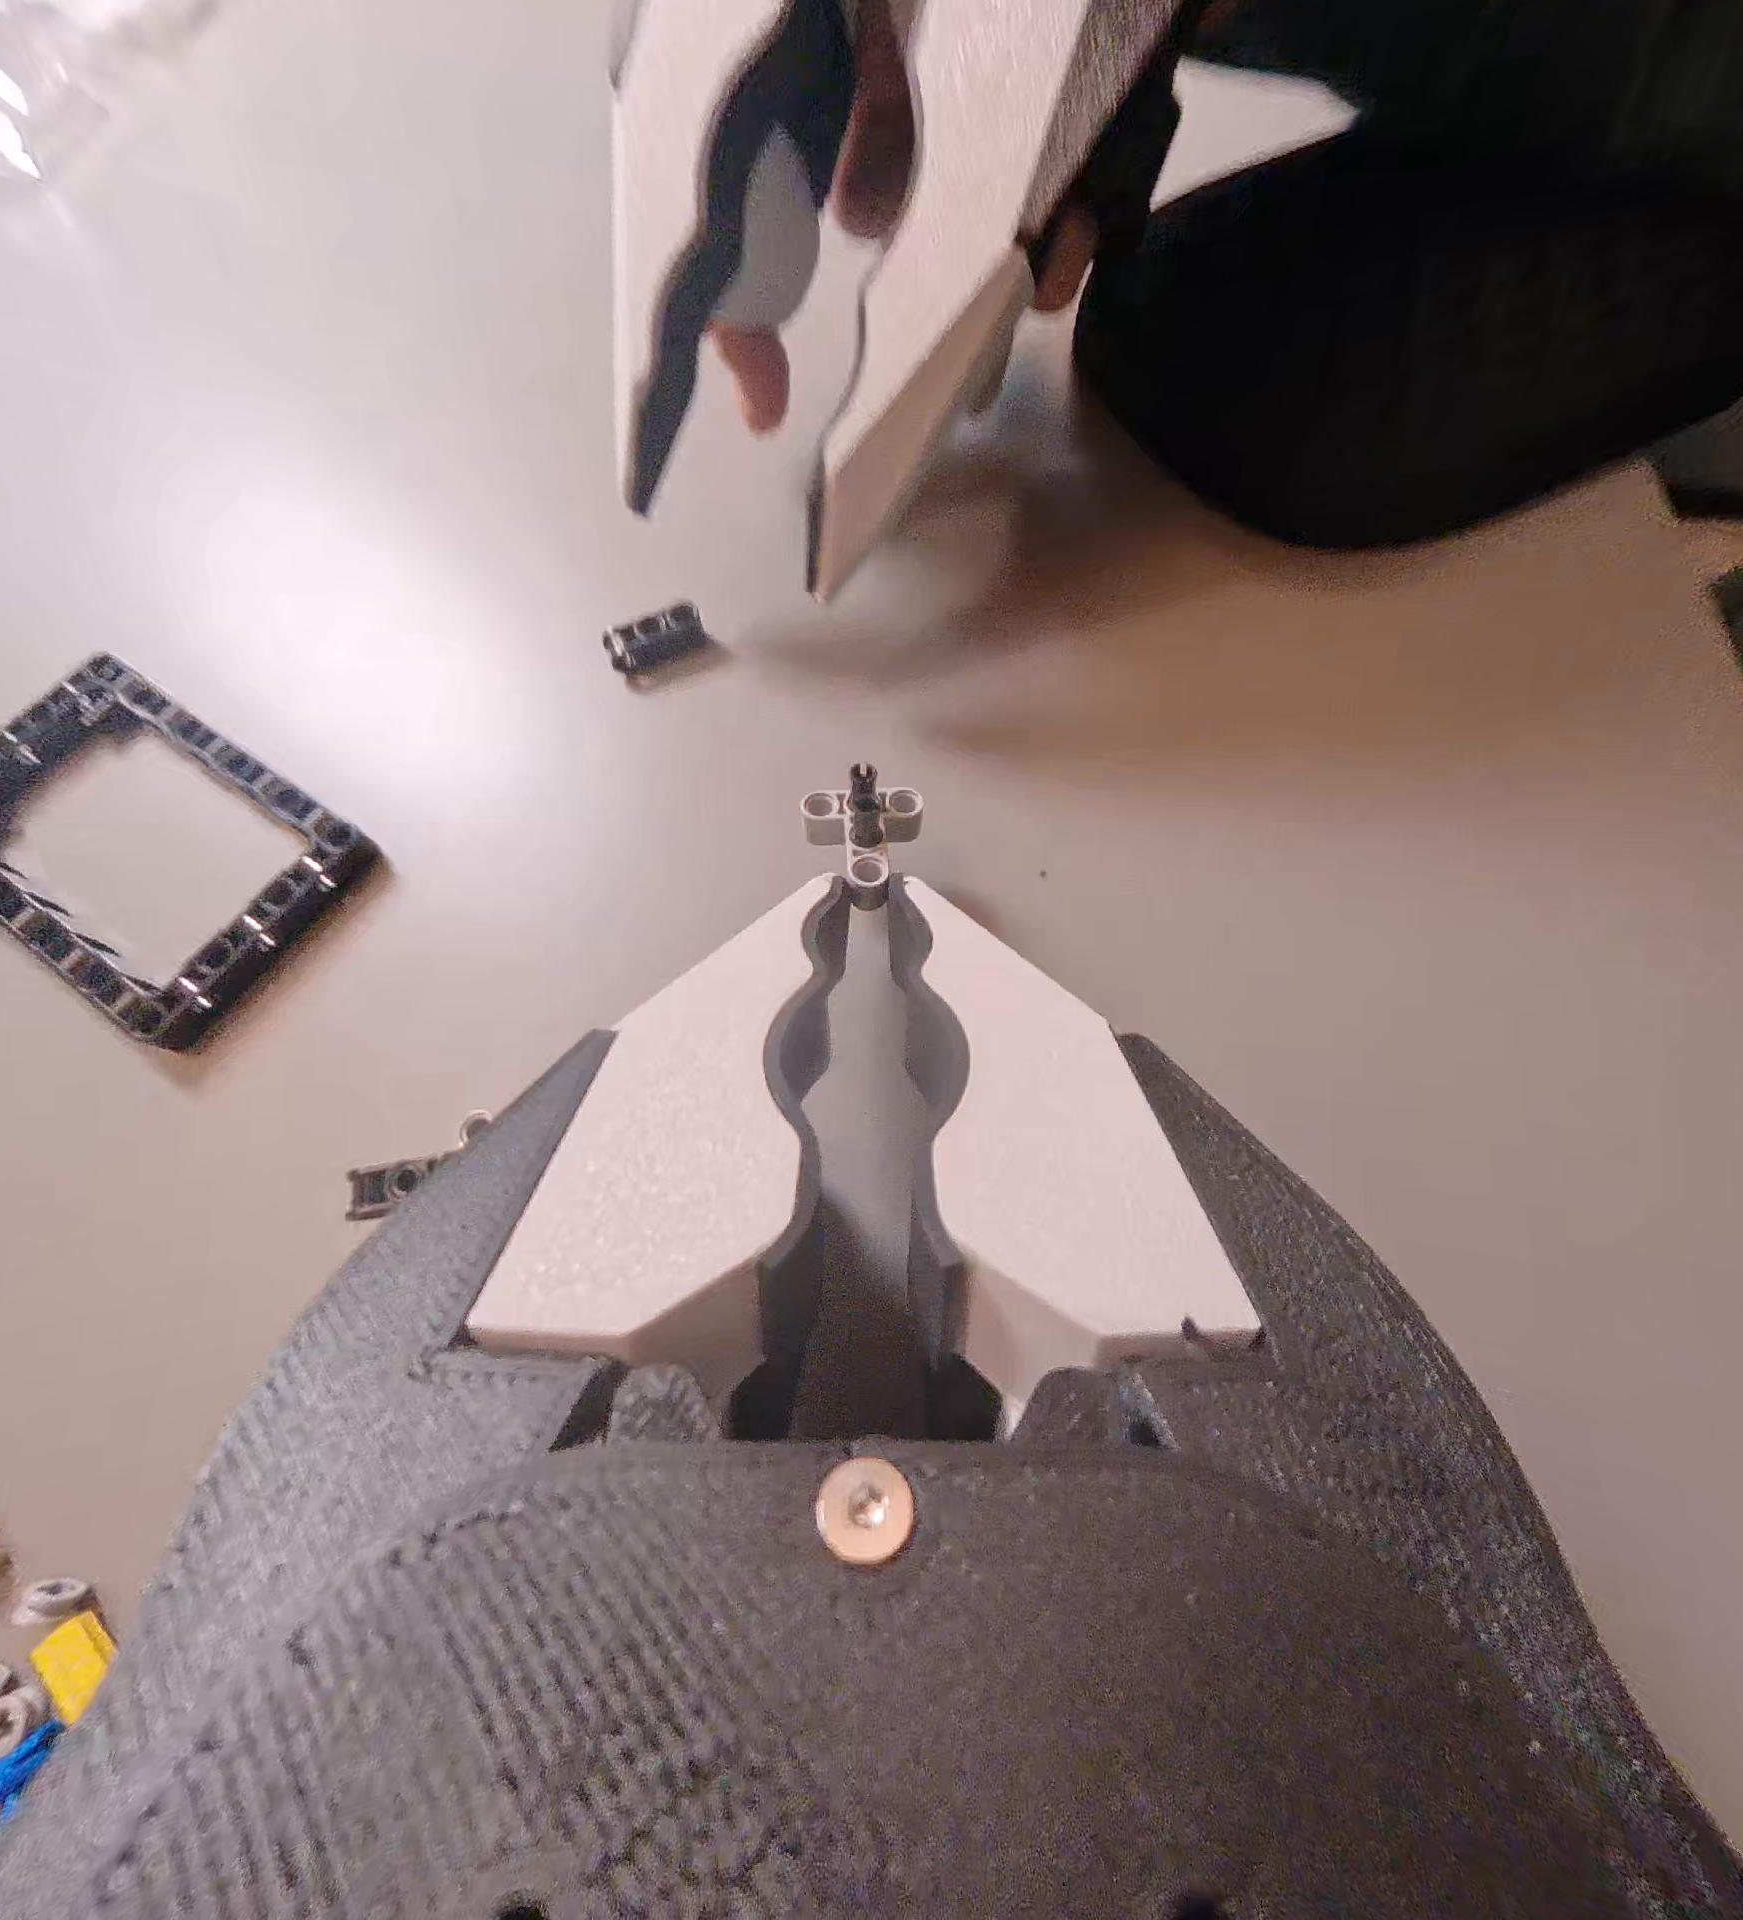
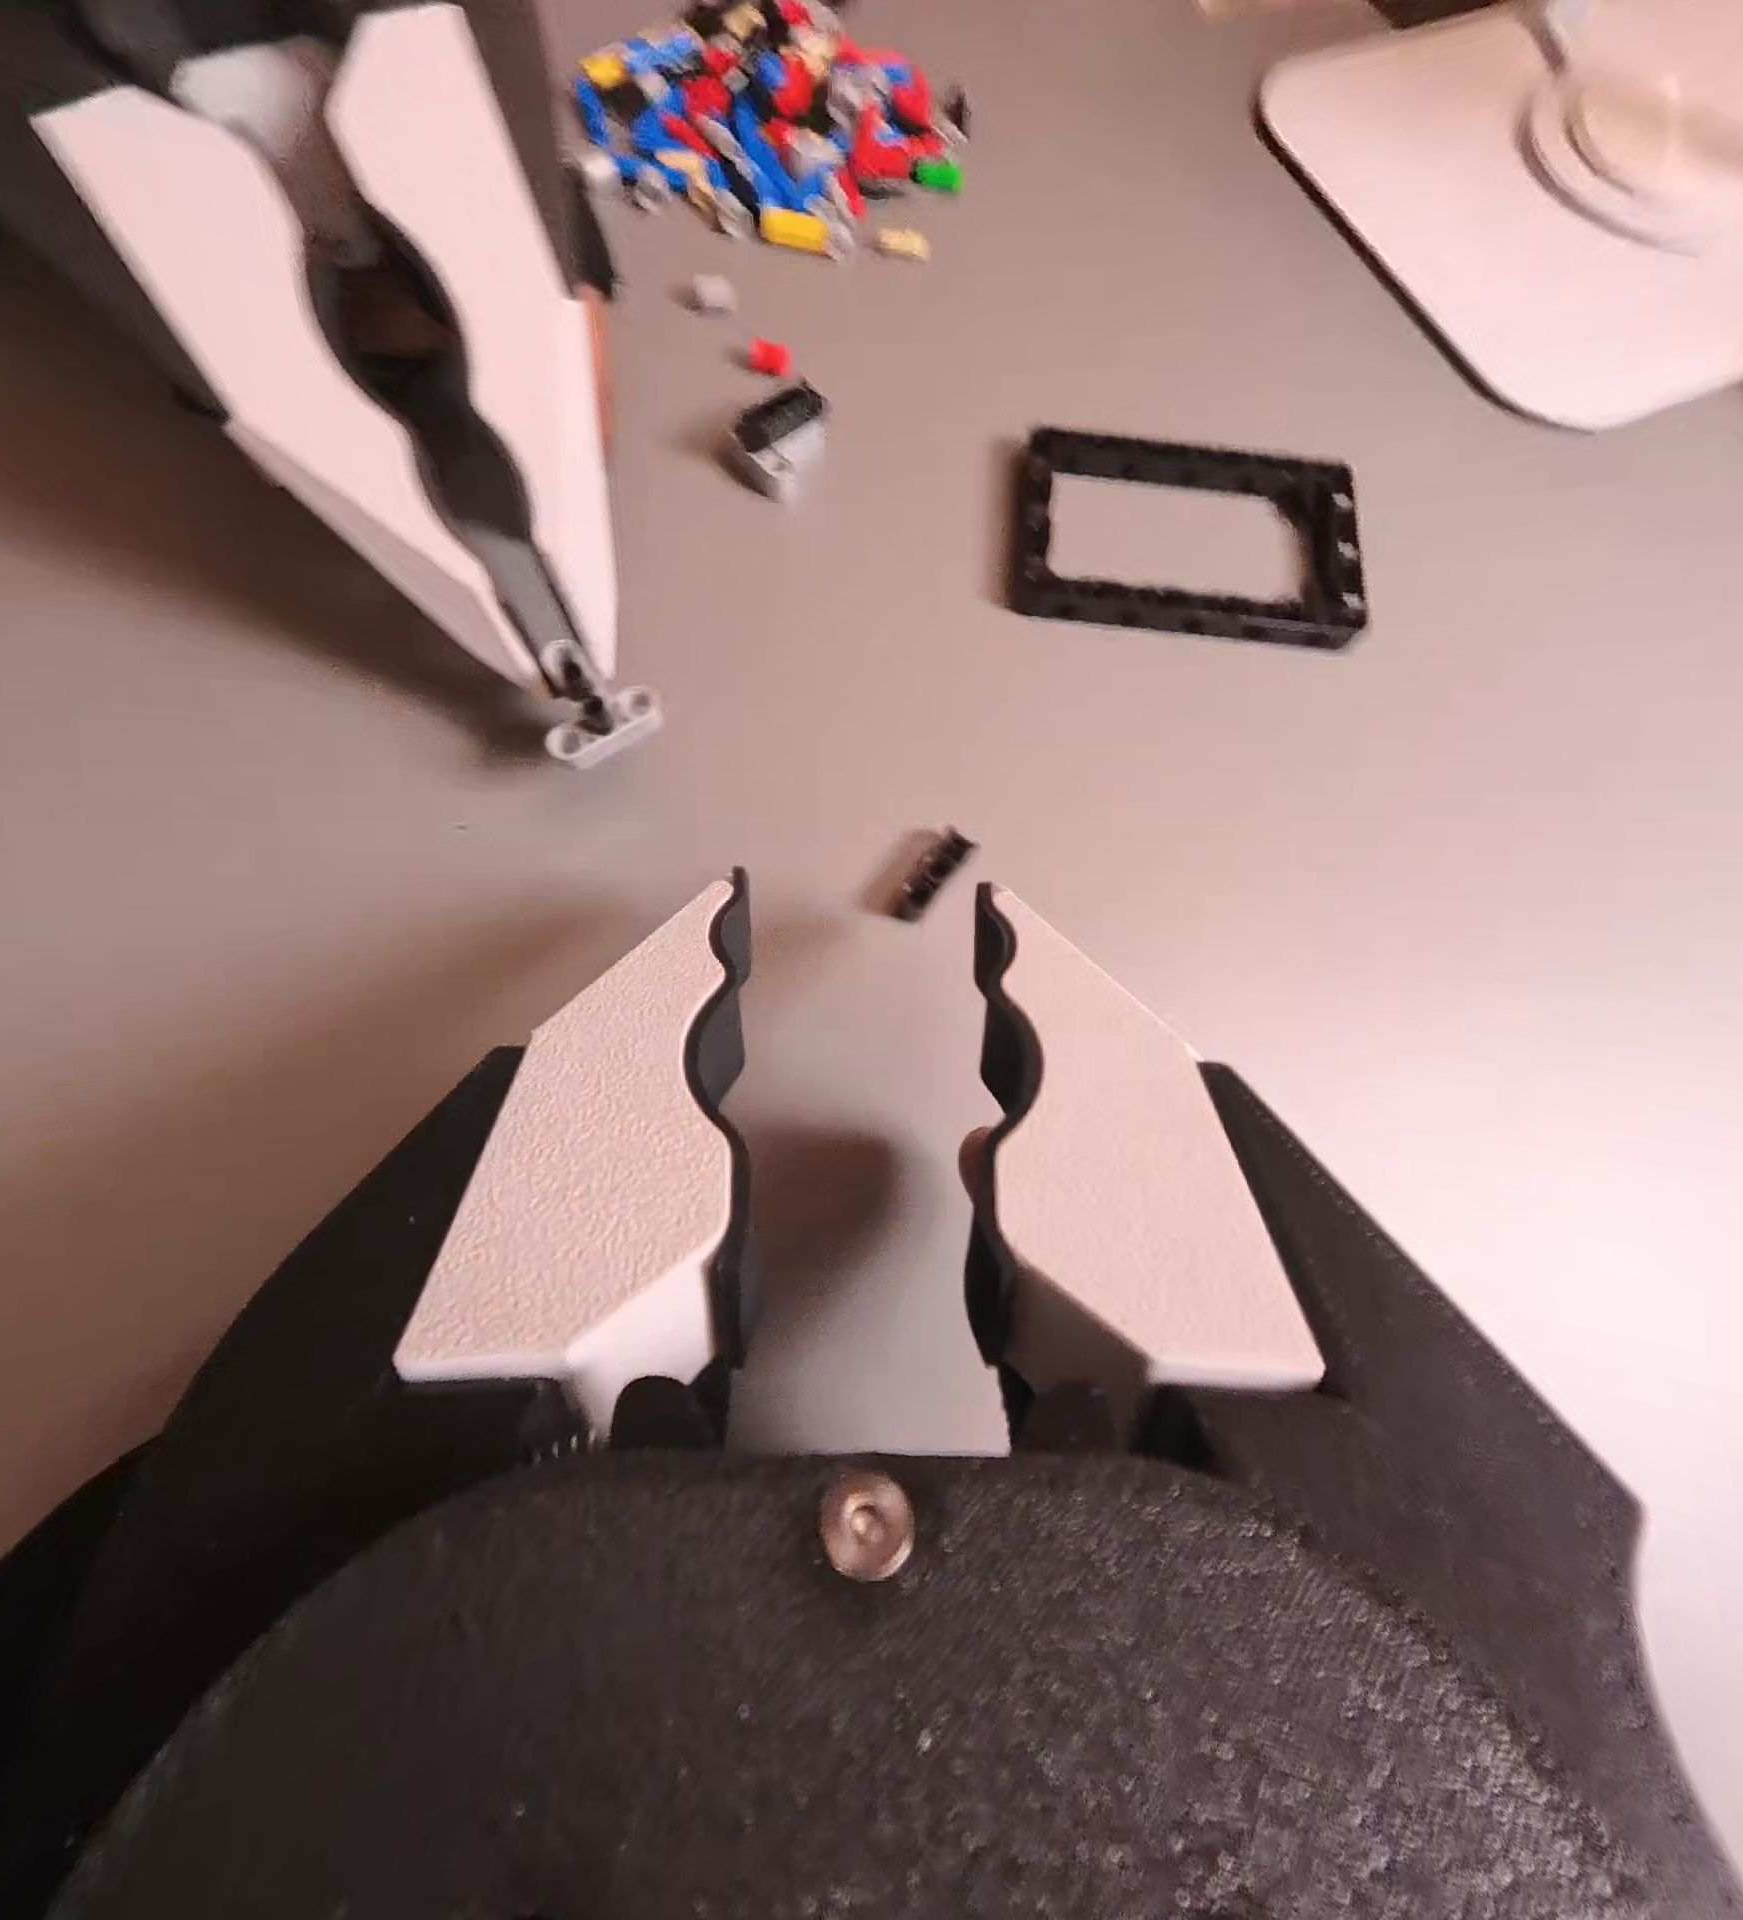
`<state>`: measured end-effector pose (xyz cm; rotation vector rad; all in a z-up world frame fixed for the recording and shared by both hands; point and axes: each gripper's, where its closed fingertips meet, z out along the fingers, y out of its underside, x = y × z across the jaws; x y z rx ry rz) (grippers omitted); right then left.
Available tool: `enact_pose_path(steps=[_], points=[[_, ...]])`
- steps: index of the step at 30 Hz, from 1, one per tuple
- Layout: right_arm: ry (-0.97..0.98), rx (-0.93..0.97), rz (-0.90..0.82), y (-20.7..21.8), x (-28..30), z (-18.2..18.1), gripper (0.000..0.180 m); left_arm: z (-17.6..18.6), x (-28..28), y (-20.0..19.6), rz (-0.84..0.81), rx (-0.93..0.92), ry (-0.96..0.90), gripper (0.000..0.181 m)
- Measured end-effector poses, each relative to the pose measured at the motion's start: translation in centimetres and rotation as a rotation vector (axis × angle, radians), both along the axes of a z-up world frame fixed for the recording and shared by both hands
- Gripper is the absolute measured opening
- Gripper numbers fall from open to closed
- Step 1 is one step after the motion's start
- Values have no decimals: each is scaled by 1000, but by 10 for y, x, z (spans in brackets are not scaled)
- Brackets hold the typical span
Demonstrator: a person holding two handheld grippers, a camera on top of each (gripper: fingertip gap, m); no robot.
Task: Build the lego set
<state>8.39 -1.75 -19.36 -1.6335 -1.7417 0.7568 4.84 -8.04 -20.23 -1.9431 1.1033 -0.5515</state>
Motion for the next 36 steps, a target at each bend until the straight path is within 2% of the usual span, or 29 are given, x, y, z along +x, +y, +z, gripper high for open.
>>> enact_pose_path(steps=[6,12,16,21,24,26,28,34,36], points=[[-142,5,-84,15,-5,-17,39,-13,2,1,0,-24,96,6],[-206,66,-35,13,-15,-23,6,-13,0,5,-1,12,122,12],[-127,140,144,-5,-18,-15,5,-9,-9,5,21,-34,56,19],[14,110,392,-44,-29,9,5,13,-8,5,15,-7,-75,22],[-12,102,499,-55,-35,14,5,21,-2,4,-4,58,-80,22],[-61,111,558,-60,-37,11,5,23,1,4,-7,92,-72,16],[-103,109,595,-61,-38,6,5,20,2,3,-10,94,-46,9],[-85,93,592,-56,-40,1,6,15,2,5,24,74,-20,7],[-79,77,576,-54,-37,1,18,17,2,7,40,56,-46,6]])
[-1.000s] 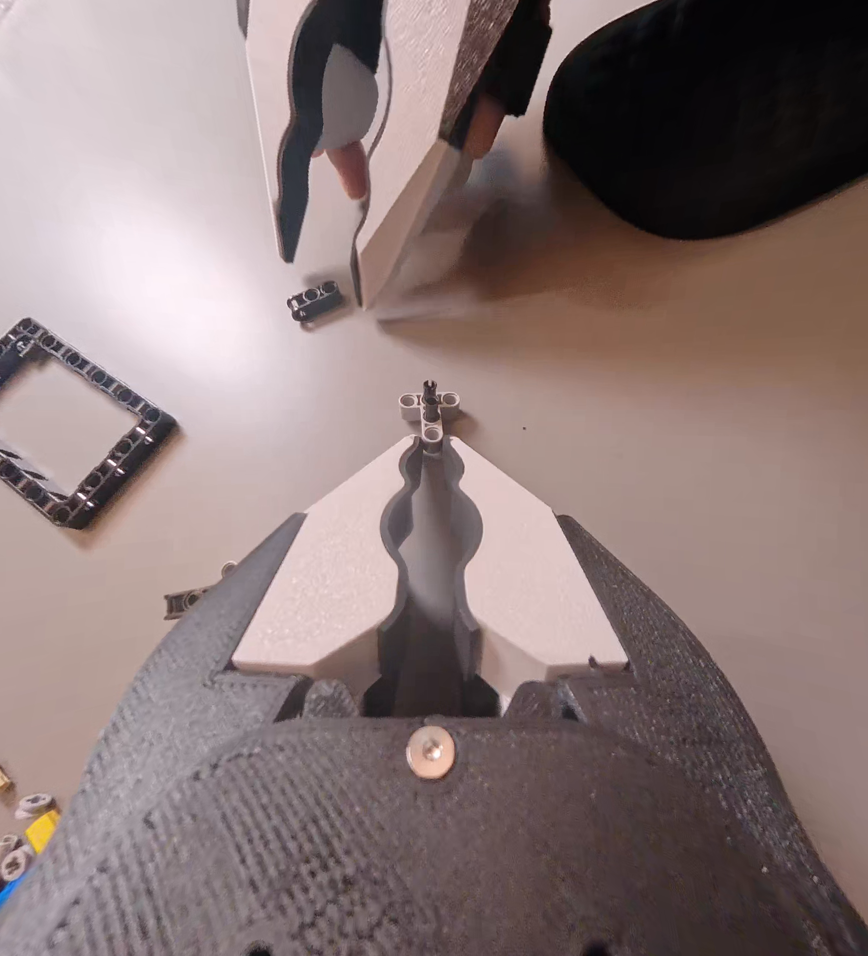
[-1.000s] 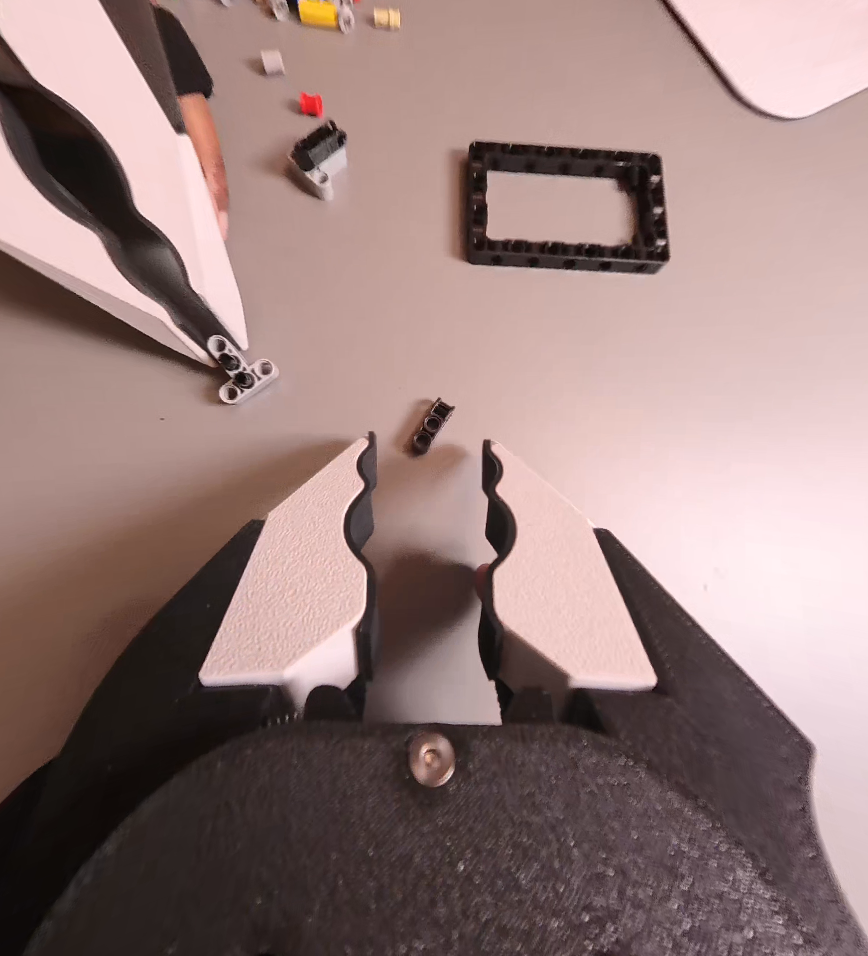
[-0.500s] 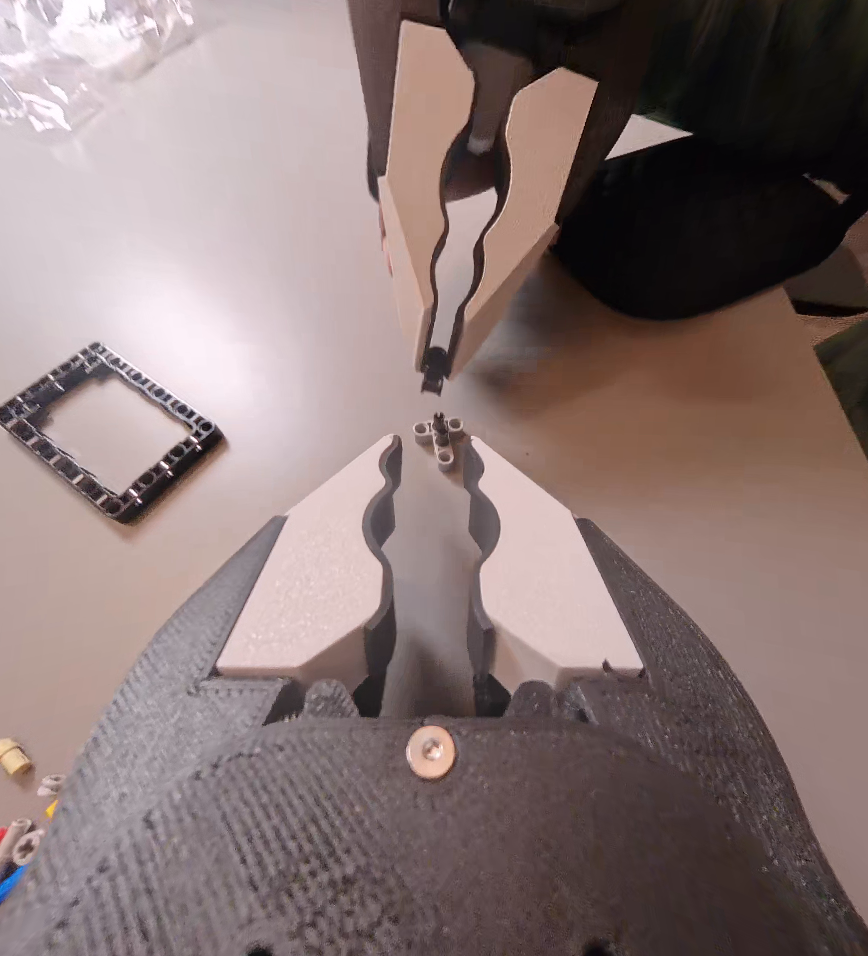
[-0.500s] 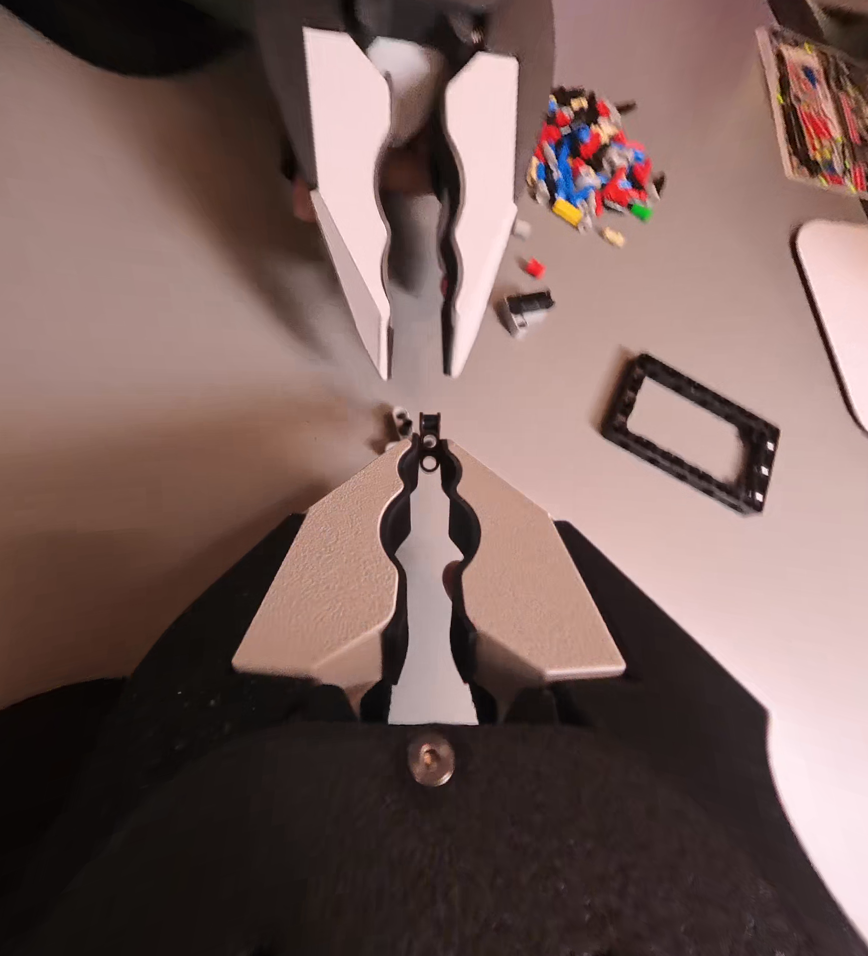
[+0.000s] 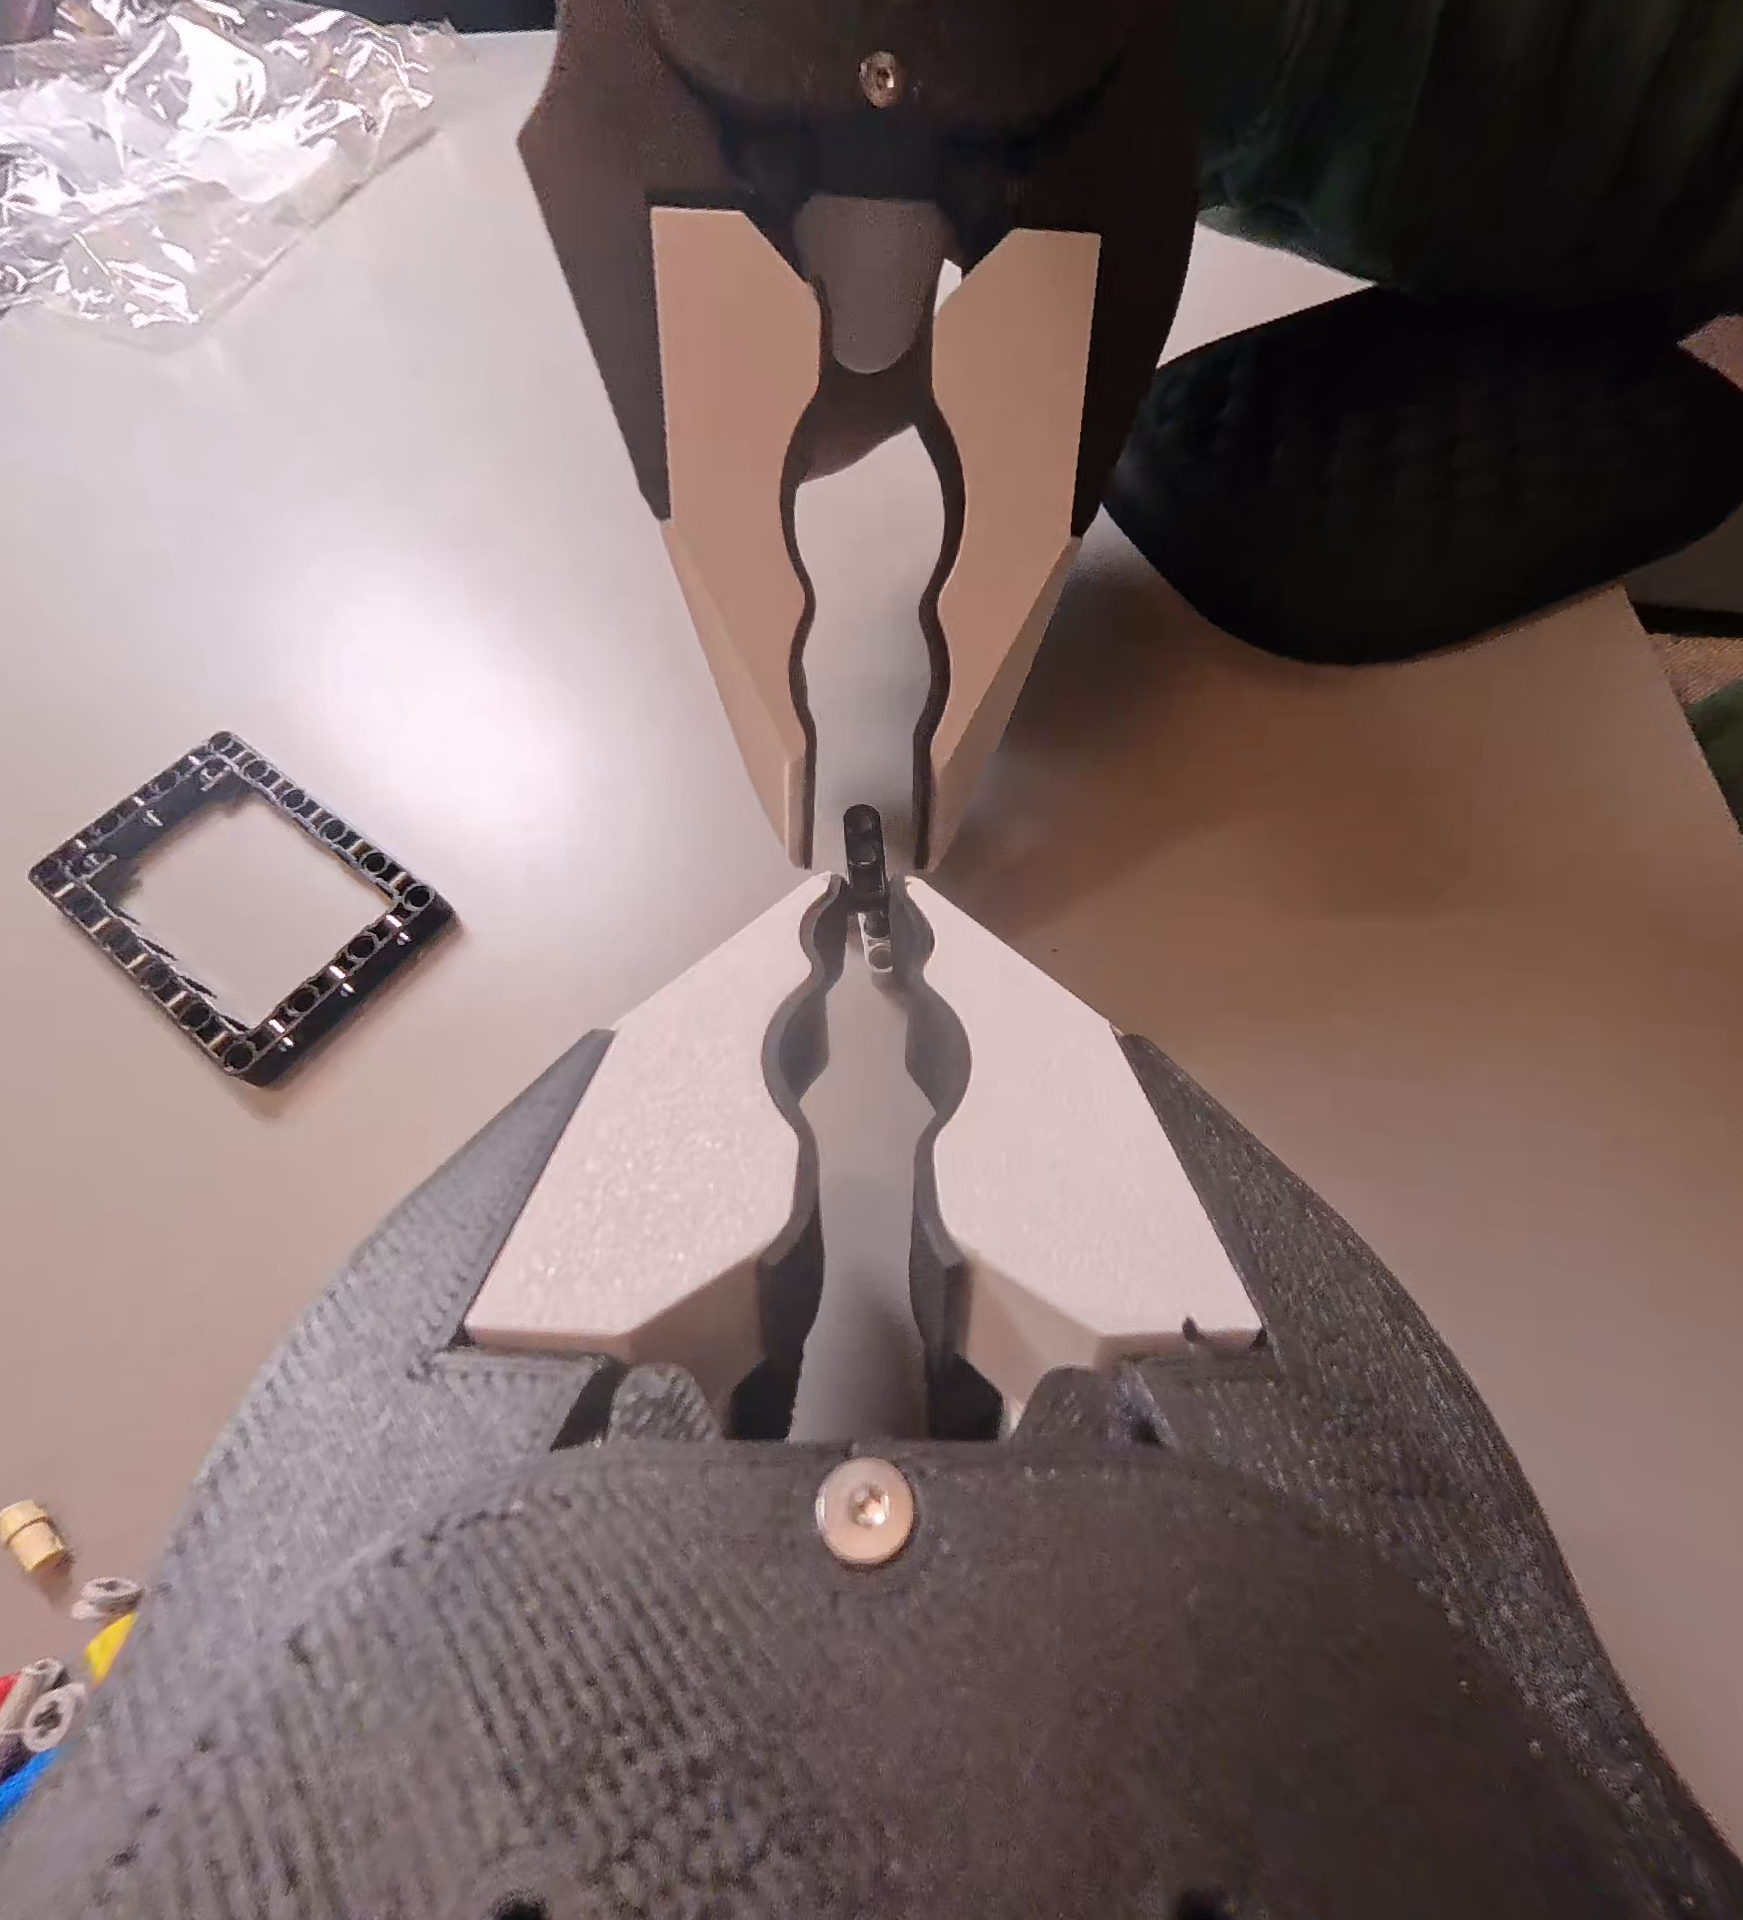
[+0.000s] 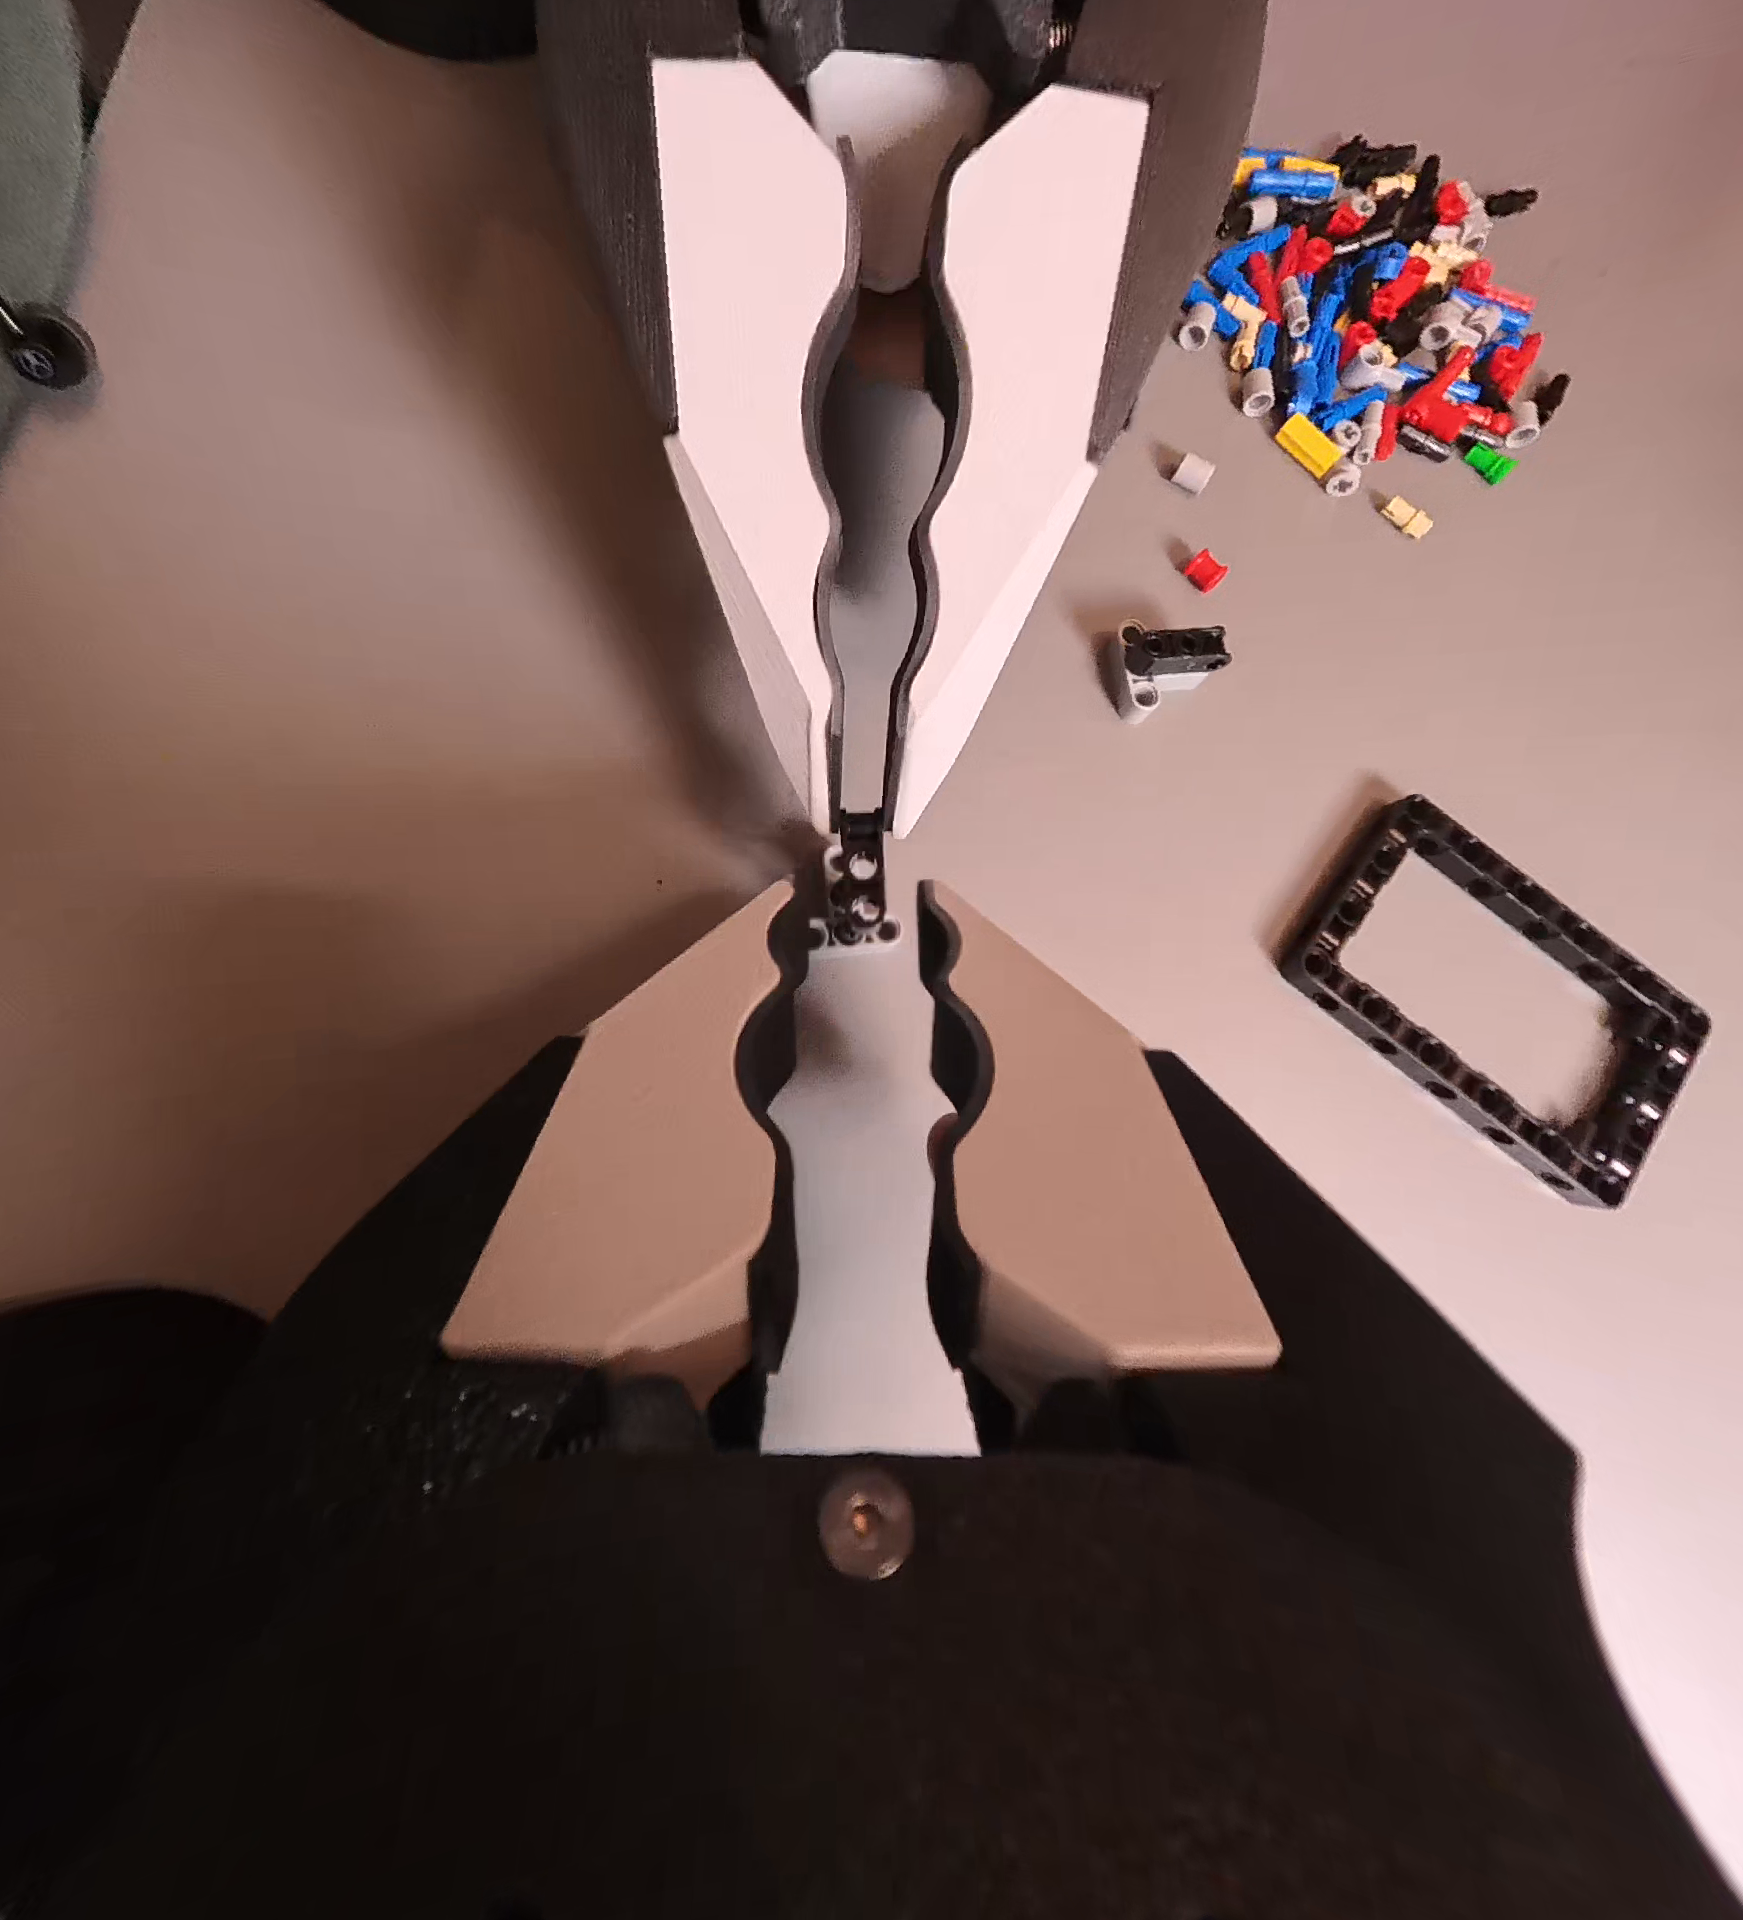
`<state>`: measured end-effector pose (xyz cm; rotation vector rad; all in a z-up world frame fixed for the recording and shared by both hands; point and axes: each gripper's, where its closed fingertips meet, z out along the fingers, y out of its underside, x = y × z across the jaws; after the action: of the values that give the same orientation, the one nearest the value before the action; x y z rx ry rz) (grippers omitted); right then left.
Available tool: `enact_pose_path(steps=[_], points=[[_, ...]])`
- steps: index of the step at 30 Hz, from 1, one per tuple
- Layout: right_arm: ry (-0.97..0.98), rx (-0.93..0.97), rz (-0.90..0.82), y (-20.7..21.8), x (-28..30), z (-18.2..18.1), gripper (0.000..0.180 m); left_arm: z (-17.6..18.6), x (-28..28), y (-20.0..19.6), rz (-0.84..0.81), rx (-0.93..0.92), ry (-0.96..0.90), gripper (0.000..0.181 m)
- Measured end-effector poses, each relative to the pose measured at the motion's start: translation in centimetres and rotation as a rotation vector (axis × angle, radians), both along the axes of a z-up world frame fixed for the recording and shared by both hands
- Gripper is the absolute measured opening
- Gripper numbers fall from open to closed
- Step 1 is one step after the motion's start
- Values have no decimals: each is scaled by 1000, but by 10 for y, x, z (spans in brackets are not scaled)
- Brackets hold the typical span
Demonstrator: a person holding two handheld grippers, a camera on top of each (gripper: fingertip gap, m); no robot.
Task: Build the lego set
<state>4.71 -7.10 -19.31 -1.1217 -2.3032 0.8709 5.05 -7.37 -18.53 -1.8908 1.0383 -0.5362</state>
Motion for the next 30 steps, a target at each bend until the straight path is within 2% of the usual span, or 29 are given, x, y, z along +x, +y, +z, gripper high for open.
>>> enact_pose_path(steps=[9,30], points=[[82,-74,-8,-1,3,0,6,-11,1,-4,6,-76,1,7],[83,-66,-12,2,0,-5,5,-11,-3,-1,42,-123,-37,7]])
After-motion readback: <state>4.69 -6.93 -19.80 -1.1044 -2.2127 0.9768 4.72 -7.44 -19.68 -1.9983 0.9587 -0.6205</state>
